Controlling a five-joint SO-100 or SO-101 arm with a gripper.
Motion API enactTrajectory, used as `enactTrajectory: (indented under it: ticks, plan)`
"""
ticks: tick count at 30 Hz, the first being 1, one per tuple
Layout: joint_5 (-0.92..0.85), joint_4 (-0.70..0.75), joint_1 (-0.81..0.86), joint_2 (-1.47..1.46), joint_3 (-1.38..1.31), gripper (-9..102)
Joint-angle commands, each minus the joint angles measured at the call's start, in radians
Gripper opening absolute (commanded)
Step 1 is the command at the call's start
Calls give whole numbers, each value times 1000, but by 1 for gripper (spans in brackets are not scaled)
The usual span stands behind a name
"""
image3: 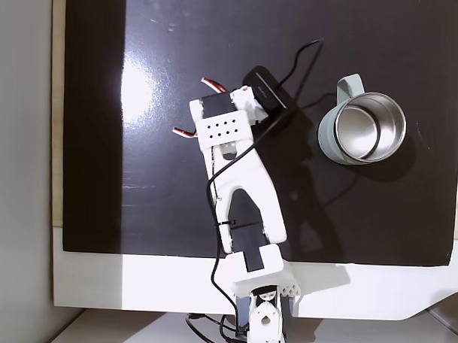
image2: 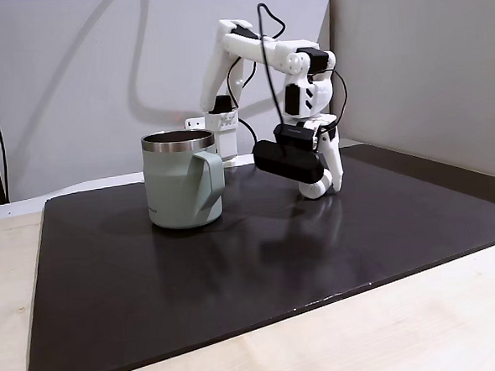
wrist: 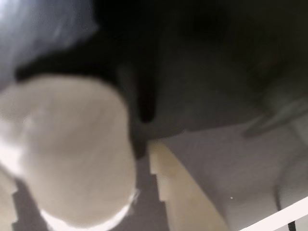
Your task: Grasp a gauze and put it in the cup.
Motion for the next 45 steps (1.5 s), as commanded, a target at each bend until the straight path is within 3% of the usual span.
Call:
enactTrajectory:
  ticks: [1, 10, 20, 32, 36, 45]
  plan:
    - [12, -9, -2, 11, -5, 26]
    - [34, -17, 2, 11, -6, 0]
    - [46, 21, 2, 69, -28, 0]
    - [40, 342, 40, 268, -330, 0]
    - [40, 417, 92, 353, -383, 0]
    - [35, 425, 304, 535, -356, 0]
